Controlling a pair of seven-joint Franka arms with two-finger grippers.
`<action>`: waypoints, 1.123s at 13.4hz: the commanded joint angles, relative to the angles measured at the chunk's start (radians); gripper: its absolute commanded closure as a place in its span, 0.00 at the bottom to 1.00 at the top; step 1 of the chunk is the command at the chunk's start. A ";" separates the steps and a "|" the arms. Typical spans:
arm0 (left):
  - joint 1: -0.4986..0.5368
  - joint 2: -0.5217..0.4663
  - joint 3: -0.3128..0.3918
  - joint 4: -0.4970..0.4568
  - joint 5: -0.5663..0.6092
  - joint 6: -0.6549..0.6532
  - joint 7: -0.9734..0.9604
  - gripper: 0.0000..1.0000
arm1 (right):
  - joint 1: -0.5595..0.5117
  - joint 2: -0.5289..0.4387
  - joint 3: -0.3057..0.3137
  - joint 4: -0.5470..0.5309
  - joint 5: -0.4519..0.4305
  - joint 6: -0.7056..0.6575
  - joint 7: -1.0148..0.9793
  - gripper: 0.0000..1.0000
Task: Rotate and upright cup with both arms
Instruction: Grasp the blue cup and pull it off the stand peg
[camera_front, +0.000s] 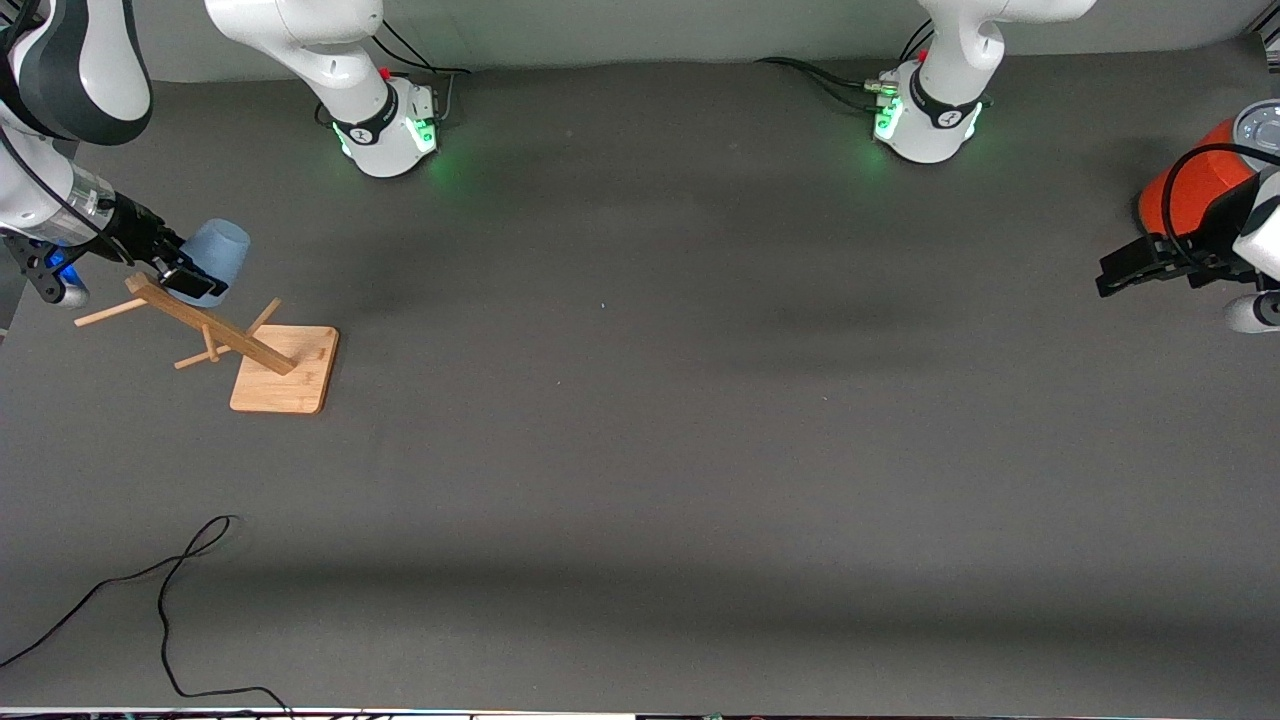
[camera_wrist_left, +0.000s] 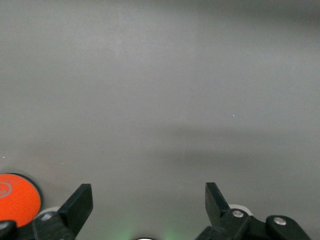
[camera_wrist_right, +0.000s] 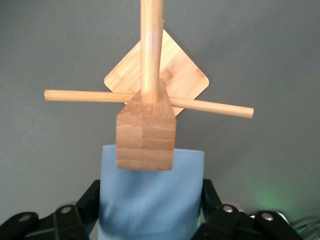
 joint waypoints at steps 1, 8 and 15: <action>0.005 -0.021 -0.003 -0.015 -0.010 -0.009 0.014 0.00 | 0.010 -0.018 -0.004 0.001 -0.007 0.002 0.012 0.66; 0.006 -0.021 -0.003 -0.015 -0.010 -0.009 0.014 0.00 | 0.121 -0.140 0.014 0.053 -0.004 -0.178 0.180 0.70; 0.006 -0.020 -0.003 -0.015 -0.010 -0.009 0.014 0.00 | 0.546 -0.128 0.014 0.148 0.071 -0.225 0.787 0.70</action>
